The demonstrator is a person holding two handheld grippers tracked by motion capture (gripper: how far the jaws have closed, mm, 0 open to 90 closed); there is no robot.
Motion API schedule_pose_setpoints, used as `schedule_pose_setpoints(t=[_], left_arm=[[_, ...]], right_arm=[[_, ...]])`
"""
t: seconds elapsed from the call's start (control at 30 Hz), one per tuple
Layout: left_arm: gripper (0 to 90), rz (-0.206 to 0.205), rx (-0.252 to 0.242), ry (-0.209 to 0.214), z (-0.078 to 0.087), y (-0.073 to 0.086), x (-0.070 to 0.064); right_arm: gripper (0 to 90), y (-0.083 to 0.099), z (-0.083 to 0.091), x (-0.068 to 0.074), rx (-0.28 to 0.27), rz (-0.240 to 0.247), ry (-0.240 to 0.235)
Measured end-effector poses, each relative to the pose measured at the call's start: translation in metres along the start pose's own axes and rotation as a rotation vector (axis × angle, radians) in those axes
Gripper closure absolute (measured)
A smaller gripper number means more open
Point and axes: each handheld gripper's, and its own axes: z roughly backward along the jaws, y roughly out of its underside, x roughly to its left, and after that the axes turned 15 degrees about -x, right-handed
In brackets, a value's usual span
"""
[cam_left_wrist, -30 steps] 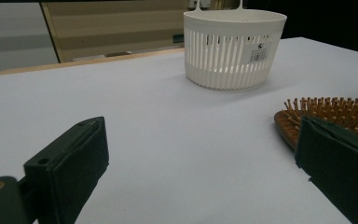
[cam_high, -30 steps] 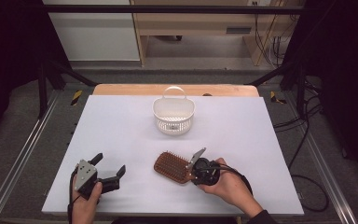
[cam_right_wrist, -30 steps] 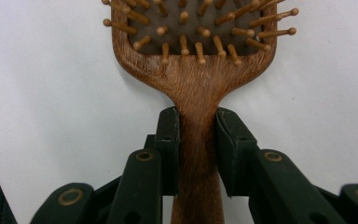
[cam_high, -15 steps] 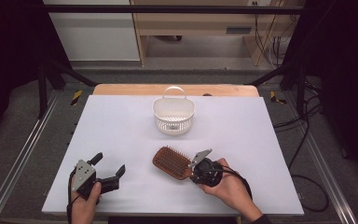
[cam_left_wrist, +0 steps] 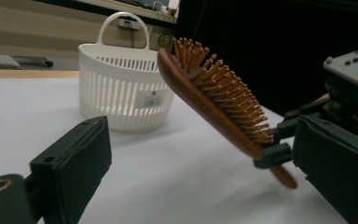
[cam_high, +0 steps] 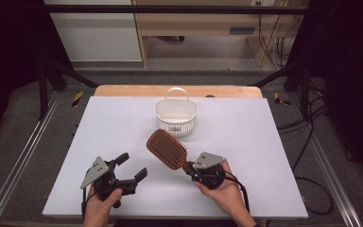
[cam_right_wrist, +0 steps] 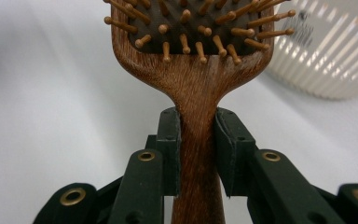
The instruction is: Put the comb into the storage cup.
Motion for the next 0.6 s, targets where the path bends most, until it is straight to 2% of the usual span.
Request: schedule_pose_setpoints(t=[0.1,0.2,0.23,0.27,0.4,0.47,0.53,0.6], left_arm=[[5.3,0.056,0.008,0.025,-0.018,-0.002,-0.005],[7.0,0.016,0.028,0.033,-0.032,-0.007,-0.010],[8.0,0.025,0.040,0.039,-0.038,-0.008,-0.010],[7.9,0.053,0.041,0.052,-0.042,-0.009,-0.010],[8.5,0.111,0.023,0.077,-0.058,-0.014,-0.014],[8.5,0.148,0.039,0.105,-0.068,-0.015,-0.017],[9.7,0.152,0.056,0.115,-0.076,-0.018,-0.021],[14.9,0.158,0.066,0.101,-0.083,-0.020,-0.023]], right_arm=[[72.9,-0.001,-0.001,0.001,-0.061,-0.028,0.003],[72.8,-0.004,0.001,0.005,-0.110,-0.015,0.010],[72.8,-0.004,0.001,0.005,-0.119,-0.015,0.011],[72.8,-0.004,0.002,0.005,-0.137,-0.016,0.010],[72.8,-0.001,0.005,0.006,-0.168,-0.005,0.015],[72.8,0.001,0.006,0.007,-0.177,-0.006,0.017],[72.8,0.001,0.007,0.007,-0.180,-0.003,0.029],[72.8,0.000,0.008,0.006,-0.189,-0.008,0.042]])
